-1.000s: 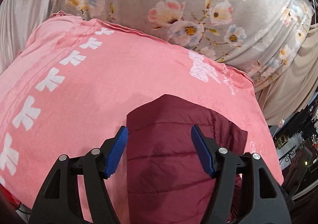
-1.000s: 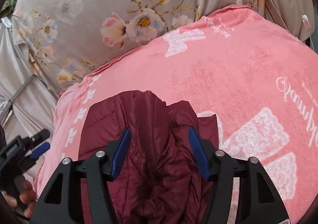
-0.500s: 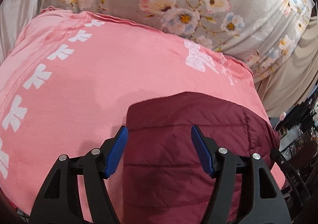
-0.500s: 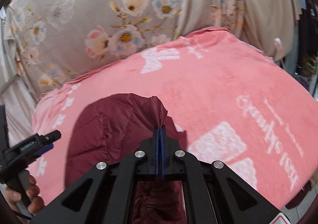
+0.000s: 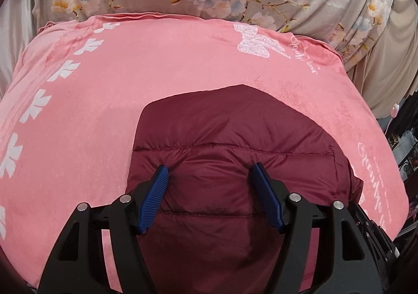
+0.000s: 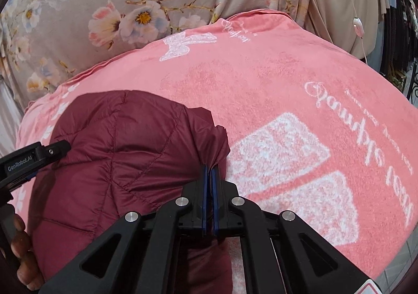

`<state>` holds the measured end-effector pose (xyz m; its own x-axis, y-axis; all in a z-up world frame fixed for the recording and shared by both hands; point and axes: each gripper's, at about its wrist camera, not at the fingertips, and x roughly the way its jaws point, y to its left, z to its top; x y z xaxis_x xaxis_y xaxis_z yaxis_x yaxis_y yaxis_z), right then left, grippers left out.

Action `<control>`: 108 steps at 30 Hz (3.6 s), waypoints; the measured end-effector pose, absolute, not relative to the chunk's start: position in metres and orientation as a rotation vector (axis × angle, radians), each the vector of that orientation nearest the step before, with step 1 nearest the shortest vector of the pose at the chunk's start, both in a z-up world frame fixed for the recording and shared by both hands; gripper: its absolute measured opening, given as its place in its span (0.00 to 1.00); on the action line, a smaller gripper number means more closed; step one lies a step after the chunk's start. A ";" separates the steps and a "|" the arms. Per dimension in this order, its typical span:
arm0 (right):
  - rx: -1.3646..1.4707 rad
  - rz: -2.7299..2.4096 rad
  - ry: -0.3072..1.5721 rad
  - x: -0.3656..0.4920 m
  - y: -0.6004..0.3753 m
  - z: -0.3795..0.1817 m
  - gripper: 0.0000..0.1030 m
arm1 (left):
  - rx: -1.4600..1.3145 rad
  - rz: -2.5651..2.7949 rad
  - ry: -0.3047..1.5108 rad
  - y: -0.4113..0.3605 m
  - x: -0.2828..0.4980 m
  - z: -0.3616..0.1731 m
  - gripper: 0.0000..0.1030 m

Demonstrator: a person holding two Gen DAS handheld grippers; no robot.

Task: Fold large clothes

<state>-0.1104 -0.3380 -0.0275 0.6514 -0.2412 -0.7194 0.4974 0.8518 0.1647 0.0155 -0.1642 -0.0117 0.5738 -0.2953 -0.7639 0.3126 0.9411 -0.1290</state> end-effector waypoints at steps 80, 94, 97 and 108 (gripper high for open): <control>0.484 -0.271 0.760 -0.209 -0.306 -0.068 0.10 | 0.174 -0.379 0.893 -0.219 0.004 -0.024 0.77; 0.441 -0.302 0.690 -0.251 -0.320 -0.012 0.27 | 0.095 -0.430 0.914 -0.183 0.006 0.001 0.78; 0.393 -0.299 0.687 -0.242 -0.318 0.009 0.32 | 0.060 -0.410 0.929 -0.155 0.005 0.012 0.82; 0.422 -0.275 0.727 -0.193 -0.318 0.005 0.47 | -0.225 -0.422 1.159 -0.066 0.016 -0.020 0.89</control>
<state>-0.1927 -0.3184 0.0050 0.7174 -0.0972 -0.6899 0.3842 0.8813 0.2753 0.0157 -0.0658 -0.0200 0.3342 -0.4339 -0.8367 0.2055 0.8999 -0.3846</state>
